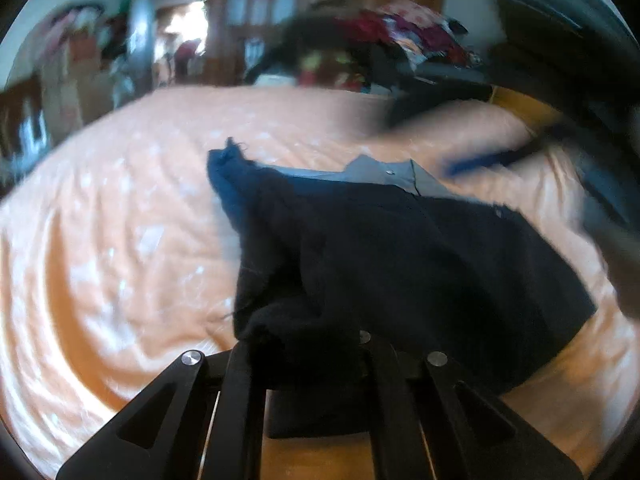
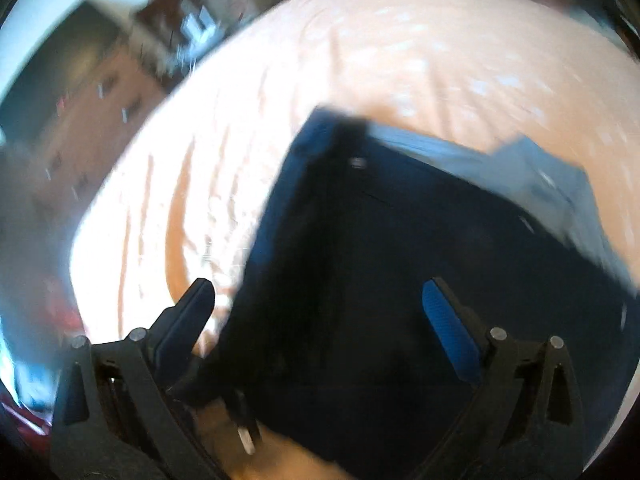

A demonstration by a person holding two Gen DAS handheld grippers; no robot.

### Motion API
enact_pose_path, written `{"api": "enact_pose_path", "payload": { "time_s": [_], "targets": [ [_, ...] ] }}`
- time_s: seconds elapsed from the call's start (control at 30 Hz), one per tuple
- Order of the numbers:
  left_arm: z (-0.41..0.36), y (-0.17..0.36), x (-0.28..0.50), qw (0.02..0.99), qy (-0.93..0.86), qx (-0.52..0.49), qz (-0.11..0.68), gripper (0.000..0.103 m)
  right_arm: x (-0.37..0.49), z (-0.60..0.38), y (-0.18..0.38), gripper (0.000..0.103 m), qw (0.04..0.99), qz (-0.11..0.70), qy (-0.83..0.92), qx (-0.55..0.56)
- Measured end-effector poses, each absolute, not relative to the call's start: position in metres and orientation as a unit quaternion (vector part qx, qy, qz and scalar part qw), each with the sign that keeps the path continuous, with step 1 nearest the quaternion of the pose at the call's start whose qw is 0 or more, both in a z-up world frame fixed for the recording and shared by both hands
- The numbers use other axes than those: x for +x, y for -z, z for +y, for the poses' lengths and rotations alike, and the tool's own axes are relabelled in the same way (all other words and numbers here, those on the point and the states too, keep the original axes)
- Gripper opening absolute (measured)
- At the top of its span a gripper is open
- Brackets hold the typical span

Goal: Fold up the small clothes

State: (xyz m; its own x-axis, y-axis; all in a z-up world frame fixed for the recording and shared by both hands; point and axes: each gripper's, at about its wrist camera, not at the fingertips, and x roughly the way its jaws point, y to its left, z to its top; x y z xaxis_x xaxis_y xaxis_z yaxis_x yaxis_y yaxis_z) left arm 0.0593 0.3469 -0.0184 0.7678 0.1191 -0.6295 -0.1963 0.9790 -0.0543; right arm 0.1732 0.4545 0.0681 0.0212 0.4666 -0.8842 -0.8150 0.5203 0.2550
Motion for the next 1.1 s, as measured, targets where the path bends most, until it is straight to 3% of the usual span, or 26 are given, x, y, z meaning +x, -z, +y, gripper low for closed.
{"api": "enact_pose_path", "payload": {
  "time_s": [0.1,0.13,0.2,0.23,0.27,0.33,0.53,0.73,1.0,1.1],
  "targets": [
    [0.329,0.021,0.068,0.94,-0.071,-0.011,0.332,0.004,0.173,0.489,-0.044,0.1,0.676,0.537,-0.457,-0.216],
    [0.325,0.022,0.071,0.94,-0.069,-0.002,0.333,0.004,0.176,0.496,-0.032,0.093,0.676,0.536,-0.444,-0.241],
    [0.32,0.023,0.076,0.94,-0.065,0.009,0.335,0.004,0.185,0.496,-0.015,0.057,0.686,0.531,-0.418,-0.268],
    [0.32,0.023,0.078,0.94,-0.063,0.01,0.336,0.004,0.195,0.488,-0.007,0.034,0.681,0.545,-0.425,-0.243],
    [0.32,0.023,0.079,0.94,-0.059,0.01,0.337,0.004,0.201,0.477,-0.005,0.019,0.677,0.556,-0.438,-0.201],
    [0.316,0.018,0.081,0.941,-0.044,0.012,0.335,0.004,0.202,0.442,-0.011,0.008,0.692,0.537,-0.462,-0.138],
    [0.25,-0.017,0.096,0.946,0.059,0.059,0.313,0.006,0.219,0.285,-0.047,0.005,0.744,0.494,-0.448,0.038],
    [0.153,-0.02,0.146,0.917,0.176,0.1,0.345,0.011,0.26,0.166,-0.02,0.005,0.754,0.512,-0.396,0.112],
    [0.086,-0.013,0.181,0.897,0.229,0.098,0.366,0.015,0.271,0.093,-0.024,0.005,0.752,0.5,-0.393,0.173],
    [0.048,0.01,0.205,0.878,0.248,0.107,0.394,0.017,0.289,0.079,0.015,0.005,0.734,0.537,-0.367,0.194]
  ]
}}
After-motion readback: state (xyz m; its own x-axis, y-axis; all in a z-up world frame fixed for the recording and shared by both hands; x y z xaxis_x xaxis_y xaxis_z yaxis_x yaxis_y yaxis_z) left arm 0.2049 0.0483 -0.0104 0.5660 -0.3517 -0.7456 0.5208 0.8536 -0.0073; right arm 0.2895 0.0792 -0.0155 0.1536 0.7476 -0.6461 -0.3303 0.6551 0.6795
